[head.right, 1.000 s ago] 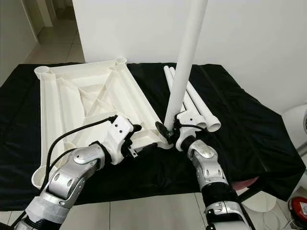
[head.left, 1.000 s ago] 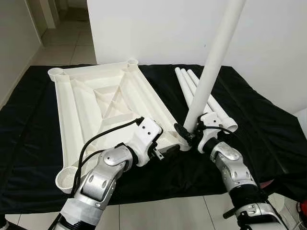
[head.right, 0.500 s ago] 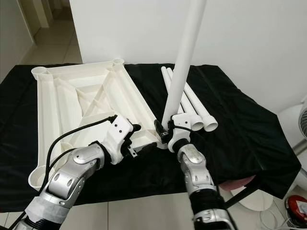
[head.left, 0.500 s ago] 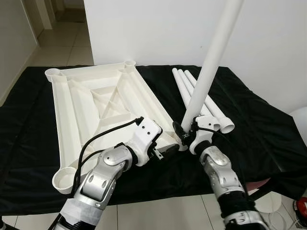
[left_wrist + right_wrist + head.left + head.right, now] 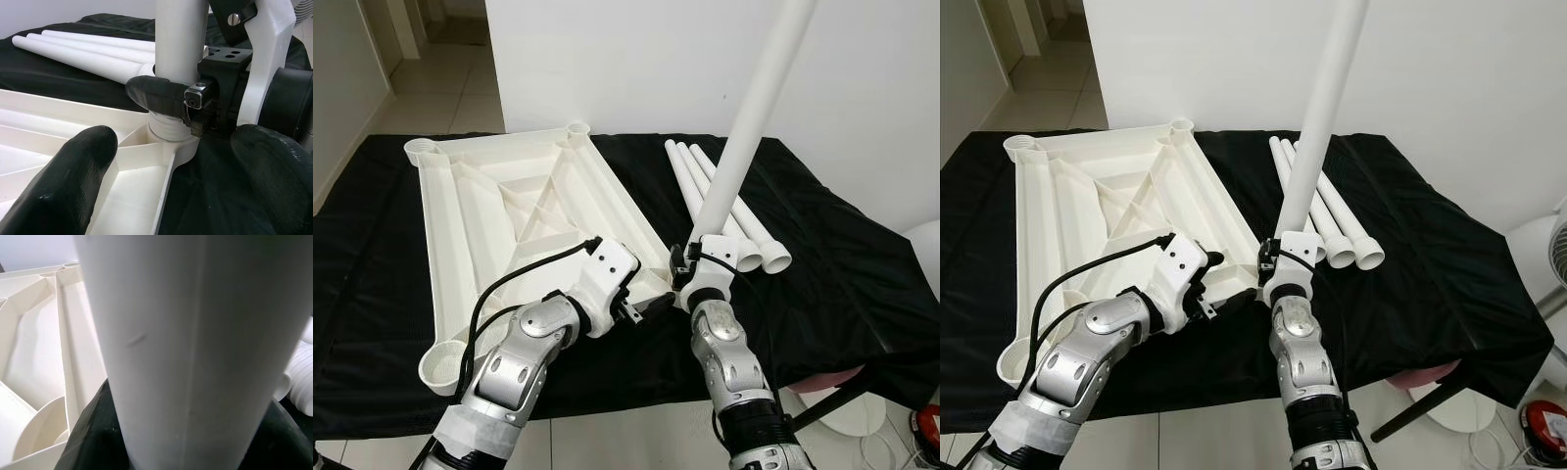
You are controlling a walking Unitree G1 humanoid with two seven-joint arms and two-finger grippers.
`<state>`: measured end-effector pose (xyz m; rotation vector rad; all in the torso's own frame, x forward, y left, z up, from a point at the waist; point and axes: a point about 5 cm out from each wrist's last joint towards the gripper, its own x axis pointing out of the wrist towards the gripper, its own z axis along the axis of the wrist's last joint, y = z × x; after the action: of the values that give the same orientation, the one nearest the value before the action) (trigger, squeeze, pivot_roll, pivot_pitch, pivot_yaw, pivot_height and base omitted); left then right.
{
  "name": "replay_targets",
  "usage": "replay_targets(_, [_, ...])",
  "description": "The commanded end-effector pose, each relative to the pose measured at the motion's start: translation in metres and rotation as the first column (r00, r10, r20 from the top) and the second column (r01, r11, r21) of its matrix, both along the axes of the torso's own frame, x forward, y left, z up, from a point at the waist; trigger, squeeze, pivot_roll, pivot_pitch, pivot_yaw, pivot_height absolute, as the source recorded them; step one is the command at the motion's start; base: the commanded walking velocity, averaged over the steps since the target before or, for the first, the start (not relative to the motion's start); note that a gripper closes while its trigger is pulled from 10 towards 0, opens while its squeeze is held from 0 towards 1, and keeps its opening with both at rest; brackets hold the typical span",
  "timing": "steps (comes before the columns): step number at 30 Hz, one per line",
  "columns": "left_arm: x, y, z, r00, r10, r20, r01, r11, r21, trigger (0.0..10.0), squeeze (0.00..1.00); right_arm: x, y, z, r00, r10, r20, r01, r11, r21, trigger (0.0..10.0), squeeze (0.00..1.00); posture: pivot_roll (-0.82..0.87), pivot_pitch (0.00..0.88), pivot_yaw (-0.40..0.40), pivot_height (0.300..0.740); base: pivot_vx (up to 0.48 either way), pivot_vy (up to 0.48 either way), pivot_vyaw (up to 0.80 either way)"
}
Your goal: Building children table
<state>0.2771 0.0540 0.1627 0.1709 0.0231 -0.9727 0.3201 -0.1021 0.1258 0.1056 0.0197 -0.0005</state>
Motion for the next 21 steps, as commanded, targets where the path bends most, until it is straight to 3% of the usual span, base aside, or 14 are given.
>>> replay_targets(1, [0.003,0.001,-0.001,0.998,0.066,0.012,-0.066,0.998,0.005,10.0,0.00,-0.007,0.009,-0.020,0.994,0.041,-0.097,-0.041,0.999,0.005,0.0,0.00,-0.02,0.000,-0.065,0.740,0.000,0.000,0.00])
replay_targets(2, [0.003,0.001,-0.001,0.998,0.066,0.012,-0.066,0.998,0.005,10.0,0.00,-0.007,0.009,-0.020,0.994,0.041,-0.097,-0.041,0.999,0.005,0.0,0.00,-0.02,0.000,-0.065,0.740,0.000,0.000,0.00])
replay_targets(3, [0.002,0.002,-0.001,0.998,0.067,0.012,-0.067,0.998,0.005,10.0,0.00,-0.006,0.009,-0.018,0.995,0.049,-0.085,-0.048,0.999,0.015,10.0,0.00,-0.02,0.000,-0.066,0.740,0.000,0.000,0.00])
replay_targets(4, [0.002,0.002,-0.001,0.998,0.067,0.013,-0.068,0.998,0.006,10.0,0.00,-0.006,0.009,-0.015,0.996,0.056,-0.069,-0.055,0.998,0.013,10.0,0.04,-0.02,0.000,-0.066,0.740,0.000,0.000,0.00])
replay_targets(5, [0.002,0.002,0.000,0.998,0.068,0.014,-0.068,0.998,0.006,10.0,0.00,-0.005,0.008,-0.013,0.996,0.068,-0.056,-0.067,0.997,0.027,10.0,1.00,-0.02,0.000,-0.065,0.740,0.000,0.000,0.00])
replay_targets(14, [0.003,0.002,0.001,0.997,0.069,0.017,-0.070,0.998,0.005,10.0,0.00,-0.005,0.003,-0.009,0.993,0.108,-0.037,-0.108,0.994,-0.003,10.0,1.00,-0.02,0.000,-0.065,0.740,0.000,0.000,0.00])
replay_targets(17, [0.003,0.002,0.002,0.997,0.070,0.020,-0.070,0.998,0.001,10.0,0.00,-0.004,-0.007,-0.006,0.988,0.154,-0.027,-0.155,0.987,-0.043,10.0,1.00,-0.03,0.000,-0.066,0.740,0.000,0.000,0.00])
replay_targets(19, [0.003,0.002,0.003,0.997,0.070,0.021,-0.070,0.998,0.000,10.0,0.00,-0.003,-0.013,-0.003,0.969,0.247,-0.012,-0.247,0.966,-0.073,10.0,0.00,-0.03,0.000,-0.065,0.740,0.000,0.000,0.00])
replay_targets(21, [0.003,0.002,0.003,0.997,0.069,0.021,-0.069,0.998,0.001,10.0,0.00,-0.003,-0.014,-0.002,0.958,0.287,-0.005,-0.287,0.954,-0.082,10.0,0.00,-0.03,0.000,-0.065,0.740,0.000,0.000,0.00])
